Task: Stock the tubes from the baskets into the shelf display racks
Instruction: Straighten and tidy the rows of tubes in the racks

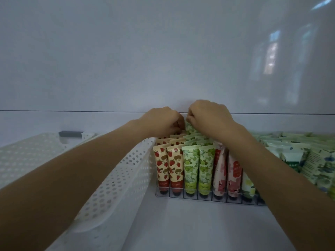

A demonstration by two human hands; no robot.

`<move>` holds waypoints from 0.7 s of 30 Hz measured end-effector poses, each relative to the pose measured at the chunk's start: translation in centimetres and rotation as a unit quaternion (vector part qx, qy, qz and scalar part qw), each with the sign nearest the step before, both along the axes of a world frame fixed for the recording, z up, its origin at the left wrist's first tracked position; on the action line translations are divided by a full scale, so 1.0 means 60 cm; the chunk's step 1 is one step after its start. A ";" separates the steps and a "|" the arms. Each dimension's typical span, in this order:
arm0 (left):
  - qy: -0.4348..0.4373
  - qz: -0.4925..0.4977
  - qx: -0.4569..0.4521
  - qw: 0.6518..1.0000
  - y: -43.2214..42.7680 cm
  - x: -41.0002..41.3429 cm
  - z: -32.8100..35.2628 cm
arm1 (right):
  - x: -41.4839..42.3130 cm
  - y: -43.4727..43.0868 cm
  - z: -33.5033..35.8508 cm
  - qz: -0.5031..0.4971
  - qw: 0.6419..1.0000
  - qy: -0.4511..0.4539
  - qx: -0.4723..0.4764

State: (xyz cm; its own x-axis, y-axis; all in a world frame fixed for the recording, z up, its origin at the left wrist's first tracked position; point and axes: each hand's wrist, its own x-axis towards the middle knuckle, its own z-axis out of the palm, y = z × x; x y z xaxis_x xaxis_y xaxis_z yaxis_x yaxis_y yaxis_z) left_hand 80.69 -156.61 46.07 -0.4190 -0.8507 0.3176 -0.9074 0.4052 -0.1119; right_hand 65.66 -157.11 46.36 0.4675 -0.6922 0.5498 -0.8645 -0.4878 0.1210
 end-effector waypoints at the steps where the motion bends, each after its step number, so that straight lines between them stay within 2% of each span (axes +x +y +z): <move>1: -0.004 -0.002 -0.003 1.000 0.000 0.000 0.000 | -0.001 -0.001 0.005 0.002 1.000 -0.011 -0.014; 3: -0.001 -0.003 -0.004 1.000 0.001 -0.001 0.001 | -0.004 0.001 0.009 0.005 1.000 -0.015 0.001; 7: 0.014 -0.001 0.000 1.000 0.001 0.000 -0.002 | -0.005 0.005 -0.004 0.008 0.995 0.000 0.098; 12: 0.042 0.003 0.009 0.999 0.000 0.000 -0.006 | 0.005 0.001 -0.016 -0.030 0.996 -0.005 0.086; 14: 0.056 0.004 0.018 0.998 0.000 0.001 -0.006 | 0.008 0.001 -0.018 -0.031 0.995 -0.021 0.091; 18: 0.072 -0.008 0.035 0.997 0.001 0.002 -0.005 | -0.014 -0.002 0.000 0.030 0.978 -0.094 0.182; 21: 0.063 -0.005 0.023 0.998 -0.002 0.003 -0.006 | -0.043 -0.006 0.018 0.049 0.972 -0.118 0.199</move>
State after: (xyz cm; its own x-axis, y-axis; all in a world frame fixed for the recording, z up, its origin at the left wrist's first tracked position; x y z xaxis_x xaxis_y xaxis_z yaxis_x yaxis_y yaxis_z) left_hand 80.88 -156.73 45.71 -0.3878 -0.8610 0.3291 -0.9085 0.4173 0.0210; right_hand 63.05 -157.47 47.45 0.4355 -0.8302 0.3480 -0.7920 -0.5371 -0.2901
